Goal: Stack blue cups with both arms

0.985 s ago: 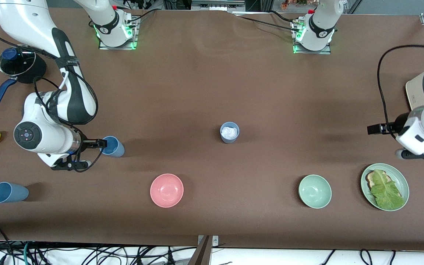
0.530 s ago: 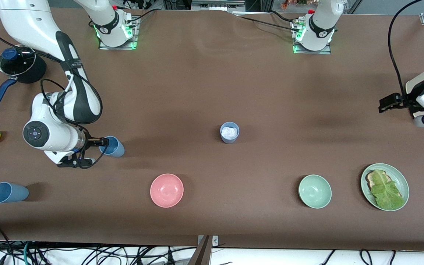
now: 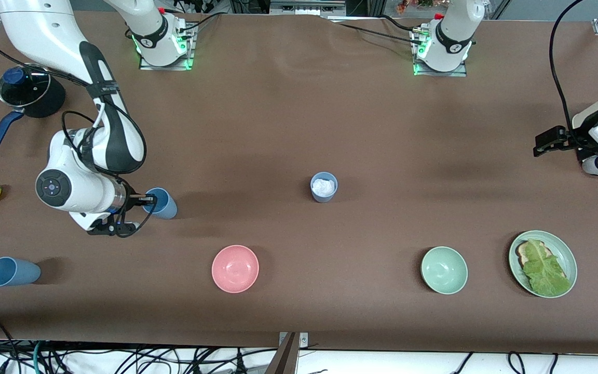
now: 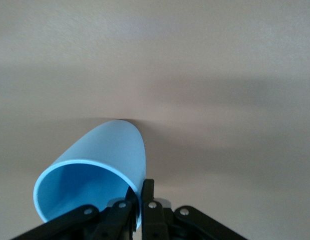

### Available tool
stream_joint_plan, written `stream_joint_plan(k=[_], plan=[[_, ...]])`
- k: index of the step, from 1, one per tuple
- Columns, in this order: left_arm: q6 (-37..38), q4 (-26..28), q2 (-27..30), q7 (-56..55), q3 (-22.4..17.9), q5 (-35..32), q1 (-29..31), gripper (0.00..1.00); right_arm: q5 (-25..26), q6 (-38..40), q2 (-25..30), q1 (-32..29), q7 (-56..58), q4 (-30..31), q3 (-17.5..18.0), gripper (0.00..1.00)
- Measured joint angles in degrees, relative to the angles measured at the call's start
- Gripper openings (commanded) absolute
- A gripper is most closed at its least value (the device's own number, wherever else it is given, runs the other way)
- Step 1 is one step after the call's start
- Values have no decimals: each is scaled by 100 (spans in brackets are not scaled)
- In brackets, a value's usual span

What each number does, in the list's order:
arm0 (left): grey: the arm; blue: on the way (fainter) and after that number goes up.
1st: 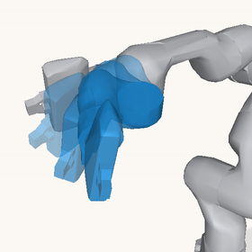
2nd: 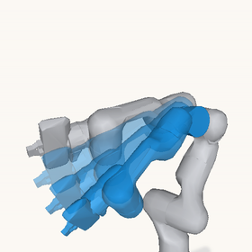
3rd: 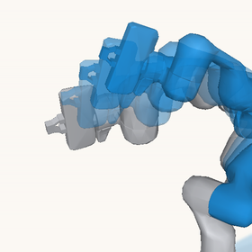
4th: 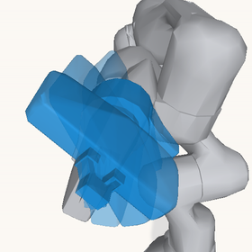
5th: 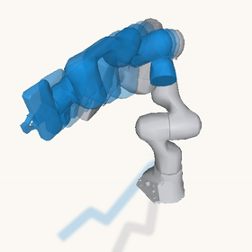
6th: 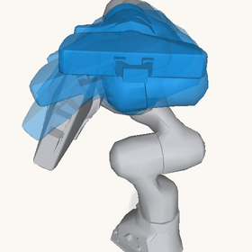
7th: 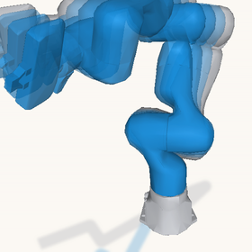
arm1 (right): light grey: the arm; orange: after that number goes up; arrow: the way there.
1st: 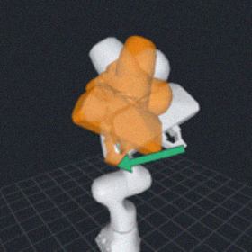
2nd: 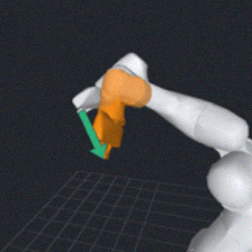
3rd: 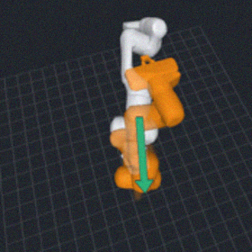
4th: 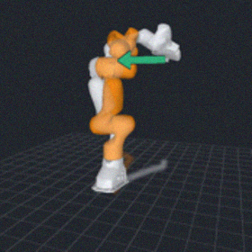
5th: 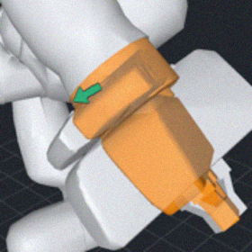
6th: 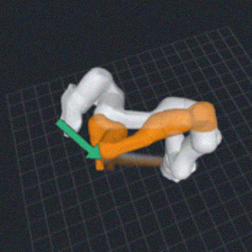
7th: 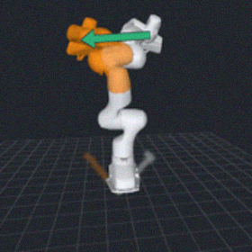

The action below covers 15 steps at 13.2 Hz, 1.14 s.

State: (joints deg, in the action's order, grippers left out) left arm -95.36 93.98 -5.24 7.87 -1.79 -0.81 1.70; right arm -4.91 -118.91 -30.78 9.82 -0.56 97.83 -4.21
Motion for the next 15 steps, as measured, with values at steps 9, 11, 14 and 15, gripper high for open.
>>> stream_joint_plan(k=[9,11,14,15], plan=[[-7,-12,5,8,145,2,-80,100,-175,1523,113,818,-1117,-1609,96,0],[-7,-29,21,-1,116,2,-145,100,-361,1757,73,1182,-1857,-1951,216,0],[-7,-50,42,-92,-73,2,-363,100,-425,1854,8,1693,-2942,-2375,404,0],[-7,-51,49,-96,-87,2,-371,100,-433,1854,-36,1866,-3300,-2514,467,0]])
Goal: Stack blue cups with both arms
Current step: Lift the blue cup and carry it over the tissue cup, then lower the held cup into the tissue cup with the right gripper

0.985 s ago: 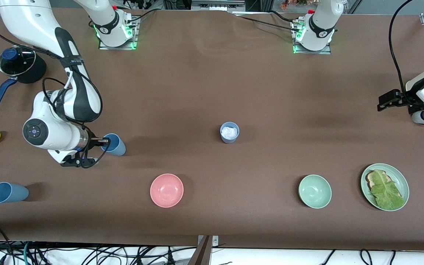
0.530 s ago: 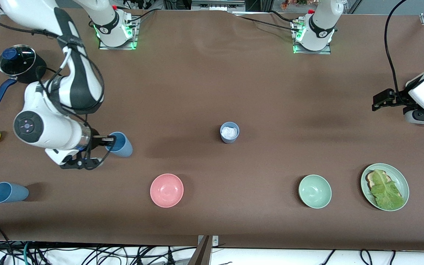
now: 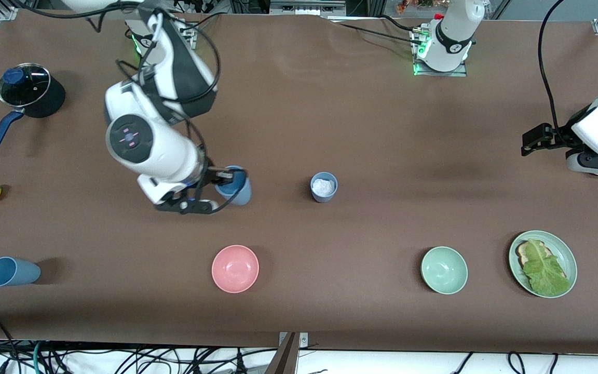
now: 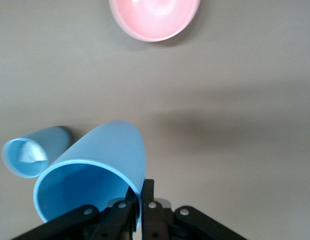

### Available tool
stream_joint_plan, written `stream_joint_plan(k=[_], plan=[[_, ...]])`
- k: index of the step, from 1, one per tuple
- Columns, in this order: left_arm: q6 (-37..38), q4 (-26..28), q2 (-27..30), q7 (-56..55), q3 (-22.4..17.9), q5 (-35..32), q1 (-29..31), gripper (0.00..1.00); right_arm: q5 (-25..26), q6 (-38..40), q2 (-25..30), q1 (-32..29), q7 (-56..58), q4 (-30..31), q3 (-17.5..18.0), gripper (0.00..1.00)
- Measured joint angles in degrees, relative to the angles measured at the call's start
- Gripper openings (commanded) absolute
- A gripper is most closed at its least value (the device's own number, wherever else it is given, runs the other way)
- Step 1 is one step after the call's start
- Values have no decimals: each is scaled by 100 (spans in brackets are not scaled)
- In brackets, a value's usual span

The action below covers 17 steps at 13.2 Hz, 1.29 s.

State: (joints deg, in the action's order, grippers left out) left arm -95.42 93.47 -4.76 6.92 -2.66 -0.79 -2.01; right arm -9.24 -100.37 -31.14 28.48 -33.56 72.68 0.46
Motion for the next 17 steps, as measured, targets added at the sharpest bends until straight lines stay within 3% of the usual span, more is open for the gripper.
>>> stream_joint_plan(k=[4,7,12,17], plan=[[0,0,3,-2,-27,0,-4,100,-6,-139,-402,766,-1525,-610,151,0],[15,0,3,-2,-27,0,-10,100,-6,-624,-695,1151,-2215,-705,153,0],[72,1,2,-2,-27,0,-15,100,-5,-1394,-1075,1390,-2730,-735,153,0],[110,1,-1,-2,-28,0,-15,100,48,-1381,-1192,1429,-2758,-750,138,0]])
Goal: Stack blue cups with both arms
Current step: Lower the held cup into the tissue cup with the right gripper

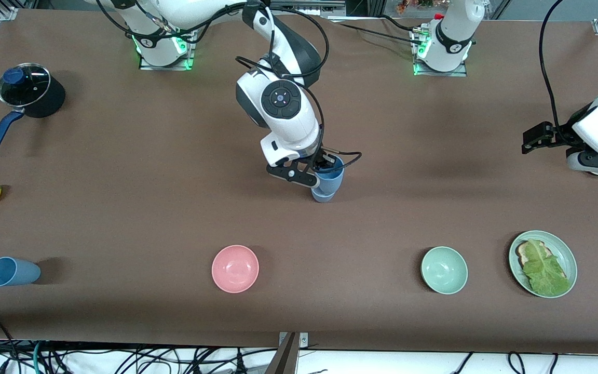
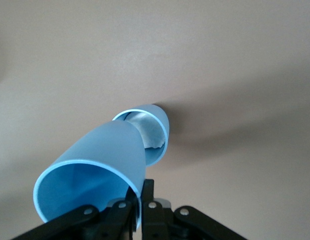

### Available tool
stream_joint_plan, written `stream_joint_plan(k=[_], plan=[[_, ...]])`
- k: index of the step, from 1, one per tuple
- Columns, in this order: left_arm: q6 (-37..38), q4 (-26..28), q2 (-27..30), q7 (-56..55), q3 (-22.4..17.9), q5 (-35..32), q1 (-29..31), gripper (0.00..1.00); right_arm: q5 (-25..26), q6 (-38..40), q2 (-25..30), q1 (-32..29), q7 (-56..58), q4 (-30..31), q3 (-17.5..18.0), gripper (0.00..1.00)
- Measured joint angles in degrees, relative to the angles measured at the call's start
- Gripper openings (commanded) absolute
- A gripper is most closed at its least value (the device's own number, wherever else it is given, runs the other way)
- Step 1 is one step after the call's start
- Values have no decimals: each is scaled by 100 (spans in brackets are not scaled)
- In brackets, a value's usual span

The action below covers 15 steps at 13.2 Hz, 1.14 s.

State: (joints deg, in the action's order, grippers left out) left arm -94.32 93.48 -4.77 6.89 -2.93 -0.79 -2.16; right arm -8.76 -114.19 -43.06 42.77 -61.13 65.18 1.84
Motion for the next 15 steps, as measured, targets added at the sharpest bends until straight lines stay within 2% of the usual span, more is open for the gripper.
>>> stream_joint_plan(k=[12,14,15], plan=[[11,3,-11,0,-8,0,0,100,48,152,-142,24,35,-16,-31,0],[11,3,-11,0,-9,0,0,100,49,103,-170,24,35,-16,-31,44],[11,3,-11,0,-9,0,0,100,49,95,-170,23,35,-19,-31,55]])
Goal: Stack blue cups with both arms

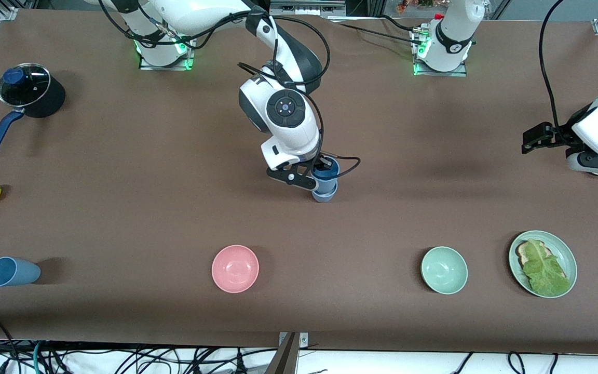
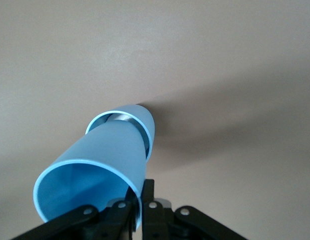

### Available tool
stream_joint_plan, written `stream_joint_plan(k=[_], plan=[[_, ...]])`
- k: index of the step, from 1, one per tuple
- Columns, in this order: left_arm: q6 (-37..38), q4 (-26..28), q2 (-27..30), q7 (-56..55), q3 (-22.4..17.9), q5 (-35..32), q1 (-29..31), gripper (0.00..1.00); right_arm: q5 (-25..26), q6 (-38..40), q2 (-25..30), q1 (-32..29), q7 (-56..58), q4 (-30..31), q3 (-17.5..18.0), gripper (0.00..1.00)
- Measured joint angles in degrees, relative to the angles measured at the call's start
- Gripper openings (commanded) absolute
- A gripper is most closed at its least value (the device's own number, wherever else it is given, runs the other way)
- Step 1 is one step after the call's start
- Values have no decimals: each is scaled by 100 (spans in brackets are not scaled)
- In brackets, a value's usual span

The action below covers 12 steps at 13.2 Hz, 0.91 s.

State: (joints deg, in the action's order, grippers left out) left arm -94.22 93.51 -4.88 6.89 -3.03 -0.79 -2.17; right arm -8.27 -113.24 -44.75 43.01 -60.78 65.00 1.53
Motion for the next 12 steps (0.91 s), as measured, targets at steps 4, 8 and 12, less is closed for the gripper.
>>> stream_joint_plan(k=[4,8,12], plan=[[0,0,-1,0,0,0,0,100,0,18,5,-28,0,-81,-50,100],[0,0,-1,0,-2,0,0,100,25,286,105,-390,340,-181,-120,100],[0,1,-2,0,-7,0,-1,100,27,1268,537,-1317,1777,-265,-156,100]])
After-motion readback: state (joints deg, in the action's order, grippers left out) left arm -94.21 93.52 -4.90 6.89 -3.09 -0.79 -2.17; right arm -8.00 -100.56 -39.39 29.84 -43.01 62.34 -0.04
